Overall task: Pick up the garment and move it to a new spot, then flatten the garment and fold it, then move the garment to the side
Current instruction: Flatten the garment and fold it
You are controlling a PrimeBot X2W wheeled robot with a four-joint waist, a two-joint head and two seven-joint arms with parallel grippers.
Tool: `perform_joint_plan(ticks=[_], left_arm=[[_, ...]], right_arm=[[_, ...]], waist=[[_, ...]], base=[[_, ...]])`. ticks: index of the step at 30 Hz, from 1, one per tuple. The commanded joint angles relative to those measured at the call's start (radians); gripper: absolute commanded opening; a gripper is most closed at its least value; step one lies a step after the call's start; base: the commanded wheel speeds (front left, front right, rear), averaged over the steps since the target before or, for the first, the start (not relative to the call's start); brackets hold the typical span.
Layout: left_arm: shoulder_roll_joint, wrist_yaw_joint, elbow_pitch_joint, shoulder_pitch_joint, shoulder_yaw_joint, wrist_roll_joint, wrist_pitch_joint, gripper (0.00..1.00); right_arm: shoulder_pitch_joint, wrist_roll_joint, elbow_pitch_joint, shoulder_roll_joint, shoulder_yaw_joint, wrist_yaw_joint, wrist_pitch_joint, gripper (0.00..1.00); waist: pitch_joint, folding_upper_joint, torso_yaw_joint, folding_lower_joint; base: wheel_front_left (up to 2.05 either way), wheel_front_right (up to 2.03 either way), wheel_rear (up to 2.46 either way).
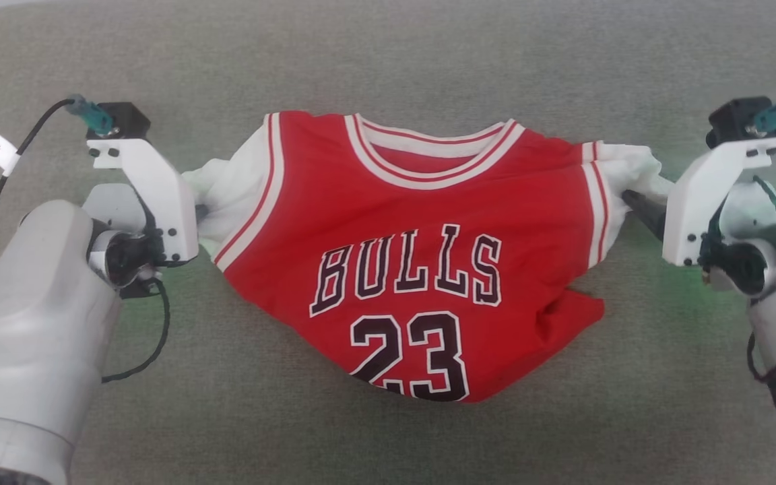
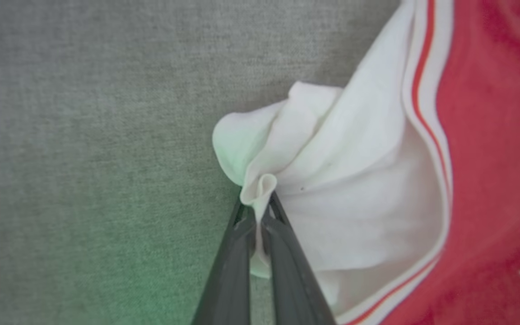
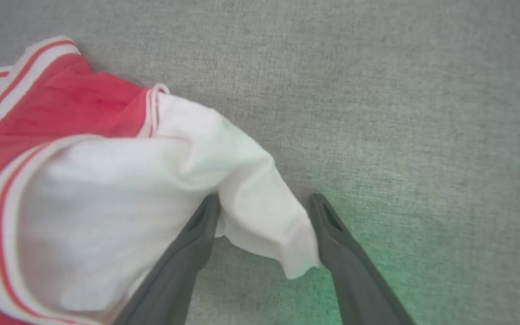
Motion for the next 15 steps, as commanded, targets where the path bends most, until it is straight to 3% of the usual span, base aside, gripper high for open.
perform_joint_plan(ticks=[1, 2, 3, 15], left_arm=[[-0.008, 0.0, 0.024, 0.003, -0.005, -0.001, -0.01, 0.0], [-0.008, 0.0, 0.024, 0.003, -0.005, -0.001, -0.01, 0.0], [-0.012, -0.001, 0.031, -0.002, -0.005, -0.002, -0.013, 0.0], [-0.013, 0.01, 0.072, -0.081, -0.002, 0.007, -0.068, 0.0]], right_arm=[[-0.008, 0.013, 0.034, 0.005, 0.019, 0.0, 0.03, 1.0], [-0.008, 0.013, 0.034, 0.005, 0.019, 0.0, 0.03, 1.0], [-0.013, 0.013, 0.046, 0.0, 0.034, 0.0, 0.041, 0.0], [-0.089, 0.07, 0.042, -0.034, 0.05, 0.0, -0.043, 0.0]], waist=[[0.004, 0.0, 0.008, 0.0], [0.004, 0.0, 0.008, 0.0], [0.005, 0.0, 0.012, 0.0], [-0.085, 0.0, 0.027, 0.0]], base=[[0.0, 0.0, 0.0], [0.0, 0.0, 0.0], [0.0, 0.0, 0.0], [0.0, 0.0, 0.0]])
